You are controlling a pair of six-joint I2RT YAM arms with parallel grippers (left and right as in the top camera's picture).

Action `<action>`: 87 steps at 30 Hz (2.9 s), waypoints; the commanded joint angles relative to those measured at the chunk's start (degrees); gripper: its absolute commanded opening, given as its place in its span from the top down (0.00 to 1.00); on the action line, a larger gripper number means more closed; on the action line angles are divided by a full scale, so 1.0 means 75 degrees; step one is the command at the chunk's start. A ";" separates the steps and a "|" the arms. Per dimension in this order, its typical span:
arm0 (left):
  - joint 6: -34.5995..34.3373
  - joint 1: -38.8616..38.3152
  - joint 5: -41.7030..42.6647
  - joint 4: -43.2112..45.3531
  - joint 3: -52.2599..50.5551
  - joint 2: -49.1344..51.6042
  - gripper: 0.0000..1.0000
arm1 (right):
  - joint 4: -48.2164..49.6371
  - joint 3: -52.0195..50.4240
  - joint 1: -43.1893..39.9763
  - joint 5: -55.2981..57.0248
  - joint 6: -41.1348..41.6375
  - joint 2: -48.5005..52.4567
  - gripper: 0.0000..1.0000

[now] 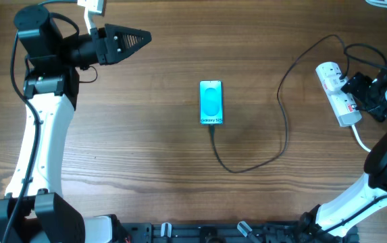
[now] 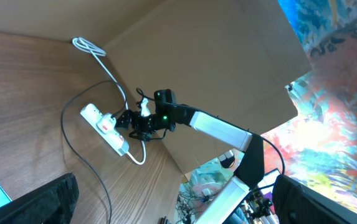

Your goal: Plug charger to phone and switch on socket

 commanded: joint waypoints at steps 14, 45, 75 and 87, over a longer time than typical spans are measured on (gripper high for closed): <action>0.0122 0.0023 0.0012 0.0003 -0.0003 -0.0015 0.00 | 0.0455 -0.0201 -0.0507 -0.1035 0.0184 0.0181 0.00; 0.0122 0.0023 0.0012 0.0003 -0.0003 -0.0015 0.00 | 0.0650 -0.0379 -0.0493 -0.1000 -0.0615 0.0181 0.00; 0.0122 0.0023 0.0012 0.0003 -0.0003 -0.0015 0.00 | 0.0825 -0.0775 -0.0487 -0.1609 -0.1131 0.0181 0.00; 0.0122 0.0023 0.0012 0.0003 -0.0003 -0.0015 0.00 | 0.0481 -0.0525 -0.0495 -0.1364 -0.1195 0.0160 0.02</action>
